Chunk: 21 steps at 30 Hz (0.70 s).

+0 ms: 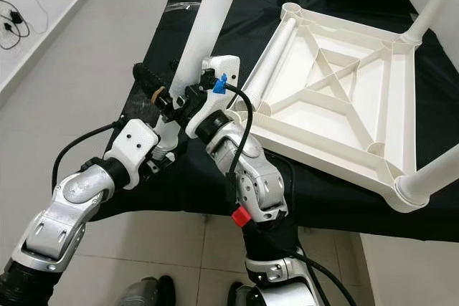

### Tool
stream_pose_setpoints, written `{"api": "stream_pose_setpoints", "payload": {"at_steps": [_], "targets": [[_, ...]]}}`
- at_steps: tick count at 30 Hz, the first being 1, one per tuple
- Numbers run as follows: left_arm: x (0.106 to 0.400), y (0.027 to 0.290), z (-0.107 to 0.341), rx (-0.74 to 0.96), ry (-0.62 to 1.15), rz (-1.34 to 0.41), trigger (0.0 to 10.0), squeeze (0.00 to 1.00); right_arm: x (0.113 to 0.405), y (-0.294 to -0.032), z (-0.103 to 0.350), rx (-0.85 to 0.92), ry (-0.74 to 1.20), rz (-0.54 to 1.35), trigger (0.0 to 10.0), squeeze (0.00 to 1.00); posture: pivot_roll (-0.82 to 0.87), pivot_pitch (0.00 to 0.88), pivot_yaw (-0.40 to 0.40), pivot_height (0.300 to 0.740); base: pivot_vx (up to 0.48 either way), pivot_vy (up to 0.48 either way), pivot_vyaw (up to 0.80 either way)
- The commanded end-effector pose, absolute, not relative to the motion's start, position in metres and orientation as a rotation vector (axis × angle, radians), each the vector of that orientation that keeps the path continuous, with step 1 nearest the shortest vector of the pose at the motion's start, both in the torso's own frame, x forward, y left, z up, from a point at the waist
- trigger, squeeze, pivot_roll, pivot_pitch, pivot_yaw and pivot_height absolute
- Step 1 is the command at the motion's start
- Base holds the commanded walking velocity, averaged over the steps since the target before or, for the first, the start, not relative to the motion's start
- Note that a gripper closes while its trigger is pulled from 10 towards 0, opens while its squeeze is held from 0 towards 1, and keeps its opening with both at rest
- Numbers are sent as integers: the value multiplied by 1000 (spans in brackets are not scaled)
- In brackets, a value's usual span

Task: Building children table

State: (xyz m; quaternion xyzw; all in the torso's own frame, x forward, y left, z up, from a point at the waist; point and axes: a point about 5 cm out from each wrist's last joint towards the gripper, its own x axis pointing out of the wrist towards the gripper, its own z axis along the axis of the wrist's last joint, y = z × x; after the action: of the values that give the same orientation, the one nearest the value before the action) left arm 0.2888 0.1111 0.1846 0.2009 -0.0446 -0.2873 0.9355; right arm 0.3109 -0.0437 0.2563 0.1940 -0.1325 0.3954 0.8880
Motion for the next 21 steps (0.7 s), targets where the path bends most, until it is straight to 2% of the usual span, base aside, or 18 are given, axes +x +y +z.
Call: {"api": "stream_pose_setpoints", "payload": {"at_steps": [1, 15, 16, 17, 21], "targets": [[278, 92, 179, 438, -106, -709, 10000, 0, 303, -32, 260, 387, -283, 889, 0, 0, 125, 151, -18, 740, 0, 0, 0], [278, 98, 174, 454, -66, -693, 10000, 0, 302, -35, 258, 381, -281, 881, 0, 0, 129, 153, -19, 740, 0, 0, 0], [278, 98, 173, 441, -55, -684, 10000, 27, 304, -36, 260, 386, -288, 862, 0, 0, 130, 153, -19, 740, 0, 0, 0], [278, 100, 174, 416, -54, -670, 10000, 1000, 308, -39, 263, 391, -299, 841, 0, 0, 130, 153, -19, 740, 0, 0, 0], [280, 111, 175, 415, -60, -595, 10000, 1000, 320, -54, 275, 377, -348, 767, 0, 0, 131, 154, -20, 740, 0, 0, 0]]}}
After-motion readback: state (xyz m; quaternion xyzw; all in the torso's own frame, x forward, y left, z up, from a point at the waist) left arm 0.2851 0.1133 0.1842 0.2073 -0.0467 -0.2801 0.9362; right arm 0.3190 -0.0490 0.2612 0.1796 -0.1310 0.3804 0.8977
